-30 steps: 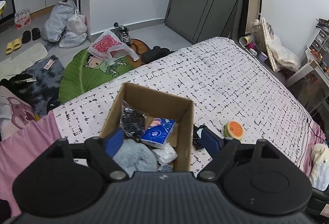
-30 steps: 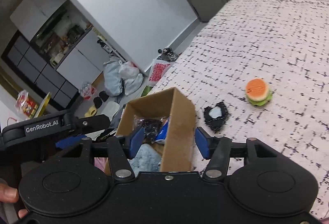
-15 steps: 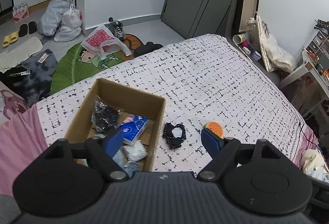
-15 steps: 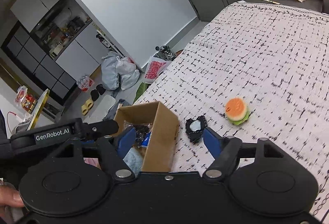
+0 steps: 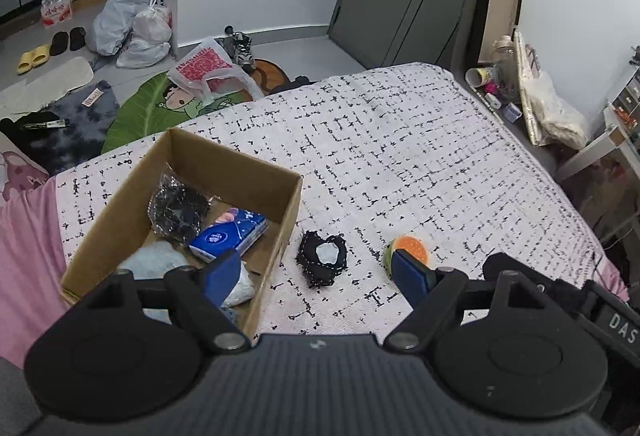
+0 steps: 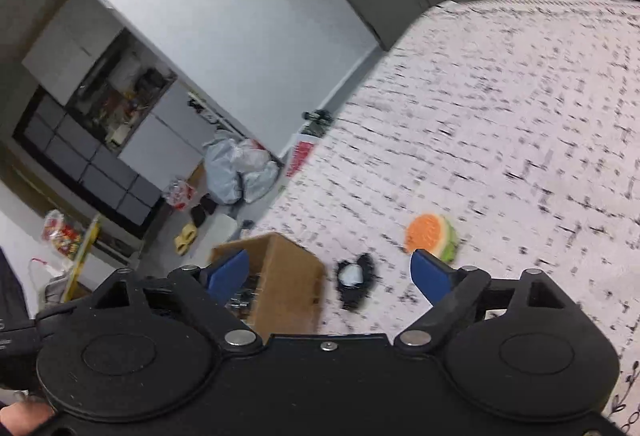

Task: Organize soft objects
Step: 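Withdraw both grippers toward the black heart pouch and burger plush, then grasp the black heart-shaped pouch with the left gripper while the right approaches the burger plush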

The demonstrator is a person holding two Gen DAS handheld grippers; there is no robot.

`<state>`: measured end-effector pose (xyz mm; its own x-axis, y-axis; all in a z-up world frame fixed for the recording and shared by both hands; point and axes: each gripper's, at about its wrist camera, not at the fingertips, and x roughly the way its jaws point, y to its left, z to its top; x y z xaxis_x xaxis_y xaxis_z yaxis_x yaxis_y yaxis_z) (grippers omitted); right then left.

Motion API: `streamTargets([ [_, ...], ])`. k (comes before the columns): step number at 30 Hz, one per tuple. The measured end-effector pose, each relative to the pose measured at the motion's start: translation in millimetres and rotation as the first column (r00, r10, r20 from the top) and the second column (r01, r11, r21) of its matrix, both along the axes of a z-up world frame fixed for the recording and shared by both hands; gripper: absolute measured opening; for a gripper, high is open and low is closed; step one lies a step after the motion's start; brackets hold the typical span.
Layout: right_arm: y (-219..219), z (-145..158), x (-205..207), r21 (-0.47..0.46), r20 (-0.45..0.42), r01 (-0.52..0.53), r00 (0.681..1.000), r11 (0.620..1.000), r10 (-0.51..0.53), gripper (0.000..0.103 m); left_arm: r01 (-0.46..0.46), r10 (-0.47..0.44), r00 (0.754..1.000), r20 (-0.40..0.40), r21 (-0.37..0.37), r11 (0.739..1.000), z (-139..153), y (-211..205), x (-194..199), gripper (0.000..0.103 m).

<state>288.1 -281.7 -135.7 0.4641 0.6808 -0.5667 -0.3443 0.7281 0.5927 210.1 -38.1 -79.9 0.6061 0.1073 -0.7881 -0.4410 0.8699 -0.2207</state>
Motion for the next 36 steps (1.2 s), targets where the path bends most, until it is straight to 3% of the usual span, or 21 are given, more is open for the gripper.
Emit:
streamTargets([
  [8, -13.1, -17.3, 8.2, -0.048, 0.081, -0.034, 0.996, 0.998, 0.038, 0.088, -0.013, 0.013, 1.000, 0.003, 0.043, 0.999, -27.3, -26.6, 14.7, 0.080],
  [13, -16.4, -30.2, 13.0, -0.139, 0.123, -0.042, 0.991, 0.989, 0.059, 0.082, -0.033, 0.033, 0.999, 0.000, 0.053, 0.998, -46.3, -42.0, 24.9, 0.078],
  [21, -27.2, -48.5, 21.0, -0.150, 0.233, -0.058, 0.968, 0.987, 0.092, 0.081, -0.081, 0.081, 0.997, 0.001, 0.083, 0.993, -76.1, -58.8, 38.1, 0.069],
  [26, -27.5, -67.5, 32.8, -0.132, 0.208, -0.072, 0.973, 0.989, 0.098, 0.078, -0.132, 0.132, 0.991, 0.005, 0.105, 0.986, -93.5, -59.4, 45.4, 0.065],
  [33, -15.0, -88.1, 39.7, -0.182, 0.201, -0.089, 0.972, 0.979, 0.125, 0.061, -0.188, 0.189, 0.982, 0.000, 0.106, 0.976, -114.4, -53.8, 54.3, 0.058],
  [36, -9.4, -93.1, 40.5, -0.203, 0.205, -0.102, 0.968, 0.974, 0.144, 0.059, -0.193, 0.194, 0.981, -0.001, 0.110, 0.975, -122.8, -54.0, 58.4, 0.057],
])
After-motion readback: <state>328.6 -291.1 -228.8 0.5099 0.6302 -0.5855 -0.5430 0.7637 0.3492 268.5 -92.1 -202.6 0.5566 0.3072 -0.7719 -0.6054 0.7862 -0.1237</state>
